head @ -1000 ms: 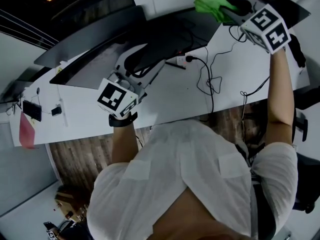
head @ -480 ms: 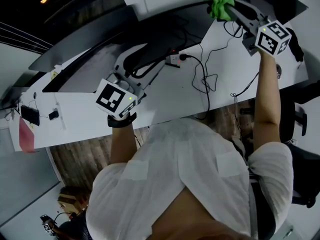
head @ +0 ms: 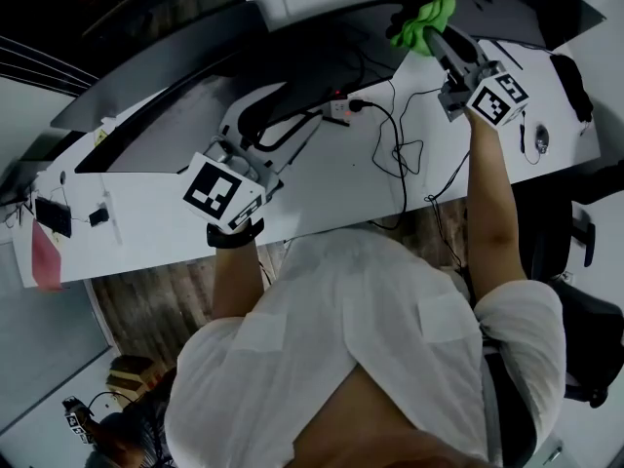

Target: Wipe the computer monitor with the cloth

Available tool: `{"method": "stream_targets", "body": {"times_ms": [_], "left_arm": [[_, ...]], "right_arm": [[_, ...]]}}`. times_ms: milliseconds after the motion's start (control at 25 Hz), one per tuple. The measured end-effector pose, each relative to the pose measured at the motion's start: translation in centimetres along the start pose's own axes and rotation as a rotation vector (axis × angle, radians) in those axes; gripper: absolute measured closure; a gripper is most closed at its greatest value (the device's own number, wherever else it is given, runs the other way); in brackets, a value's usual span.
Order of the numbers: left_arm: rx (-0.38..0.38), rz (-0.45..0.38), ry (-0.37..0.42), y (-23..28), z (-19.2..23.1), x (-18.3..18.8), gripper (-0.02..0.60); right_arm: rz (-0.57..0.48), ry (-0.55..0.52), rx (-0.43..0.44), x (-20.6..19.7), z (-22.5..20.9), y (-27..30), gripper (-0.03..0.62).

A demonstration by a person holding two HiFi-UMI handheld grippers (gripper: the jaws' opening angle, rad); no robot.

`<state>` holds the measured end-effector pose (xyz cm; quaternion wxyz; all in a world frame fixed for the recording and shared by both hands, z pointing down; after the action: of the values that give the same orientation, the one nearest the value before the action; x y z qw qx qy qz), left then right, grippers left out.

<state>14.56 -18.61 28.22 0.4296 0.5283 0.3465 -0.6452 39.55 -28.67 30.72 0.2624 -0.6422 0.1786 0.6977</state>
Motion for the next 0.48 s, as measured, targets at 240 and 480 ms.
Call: {"method": "stream_targets", "body": {"times_ms": [240,480], "left_arm": [[0.02,0.01,-0.012,-0.6,0.2,-0.7,0.376],[0.039,0.018,-0.029,-1.4,0.6,-1.6,0.377]], "right_arm": [[0.153,0.016,-0.014,-5.7,0.3,-0.5,0.493],[0.274,0.072,-0.035,-11.5,0.9,-0.9,0.493]]}}
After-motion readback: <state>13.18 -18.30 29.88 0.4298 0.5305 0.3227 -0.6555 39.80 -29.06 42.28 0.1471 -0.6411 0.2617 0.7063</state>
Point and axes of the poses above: the fingertips, and each gripper's own axes: y forward along the fingers, z to its left, x out of its top, the point moved 1 cm from there along -y, backward along the fingers, and after that the axes turned 15 degrees about -y, right-handed, at the moved point
